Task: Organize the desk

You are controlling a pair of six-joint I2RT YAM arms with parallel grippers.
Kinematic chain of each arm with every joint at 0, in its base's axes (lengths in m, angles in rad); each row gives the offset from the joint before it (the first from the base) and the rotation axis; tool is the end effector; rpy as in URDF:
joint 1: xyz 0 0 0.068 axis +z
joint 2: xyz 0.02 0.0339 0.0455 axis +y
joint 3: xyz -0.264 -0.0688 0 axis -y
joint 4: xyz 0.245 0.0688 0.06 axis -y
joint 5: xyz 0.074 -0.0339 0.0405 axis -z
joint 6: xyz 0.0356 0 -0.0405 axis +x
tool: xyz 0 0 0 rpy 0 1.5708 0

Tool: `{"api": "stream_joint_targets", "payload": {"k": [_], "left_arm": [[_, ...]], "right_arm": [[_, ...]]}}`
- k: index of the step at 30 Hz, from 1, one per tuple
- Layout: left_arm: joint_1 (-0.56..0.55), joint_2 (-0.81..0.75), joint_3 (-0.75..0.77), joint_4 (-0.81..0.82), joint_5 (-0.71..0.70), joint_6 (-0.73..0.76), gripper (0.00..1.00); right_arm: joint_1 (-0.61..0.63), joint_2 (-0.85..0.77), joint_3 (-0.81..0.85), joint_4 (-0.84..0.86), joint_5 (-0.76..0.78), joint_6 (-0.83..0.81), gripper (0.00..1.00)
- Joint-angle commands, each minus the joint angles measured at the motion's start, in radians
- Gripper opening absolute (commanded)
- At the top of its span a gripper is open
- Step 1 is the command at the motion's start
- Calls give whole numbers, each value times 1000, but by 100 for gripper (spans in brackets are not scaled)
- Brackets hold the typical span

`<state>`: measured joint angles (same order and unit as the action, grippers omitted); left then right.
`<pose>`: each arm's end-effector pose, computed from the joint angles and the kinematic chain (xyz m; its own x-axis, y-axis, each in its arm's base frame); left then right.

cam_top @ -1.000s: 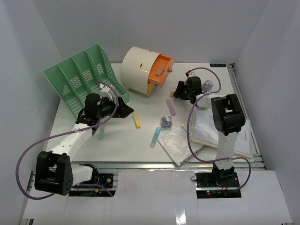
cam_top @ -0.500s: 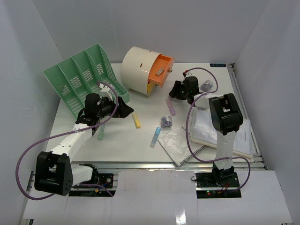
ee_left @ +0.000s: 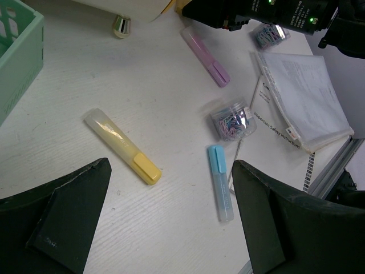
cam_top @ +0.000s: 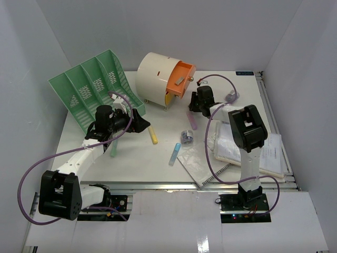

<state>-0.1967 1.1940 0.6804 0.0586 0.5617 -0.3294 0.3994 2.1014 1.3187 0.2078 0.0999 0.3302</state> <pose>0.2506 -0.0693 0.2451 -0.6131 -0.1570 -0.7743 0.4611 0.7247 -0.5120 0.4265 0.1762 0.1515 -0.5743 0.1078 -0.8115 -0.1307 0.9665 0.2208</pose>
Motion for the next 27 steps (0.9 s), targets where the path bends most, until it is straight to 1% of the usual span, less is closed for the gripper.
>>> {"api": "stream_joint_targets", "payload": {"k": [1, 11, 13, 18, 25, 27], "left_arm": [[-5, -42, 33, 1, 9, 13, 98], [-10, -47, 33, -2, 7, 16, 98], [-10, -48, 34, 0, 7, 16, 98], [-10, -46, 33, -2, 8, 18, 98], [-10, -42, 33, -2, 7, 18, 98], [-10, -39, 34, -2, 6, 18, 98]], "right_arm": [[-5, 14, 21, -47, 70, -44, 33], [-42, -22, -1, -27, 70, -76, 33], [-53, -25, -1, -25, 55, -72, 36], [-54, -36, -1, -11, 17, -51, 46], [-54, -56, 4, -13, -24, -17, 50], [-56, -61, 4, -13, -33, -4, 52]]}}
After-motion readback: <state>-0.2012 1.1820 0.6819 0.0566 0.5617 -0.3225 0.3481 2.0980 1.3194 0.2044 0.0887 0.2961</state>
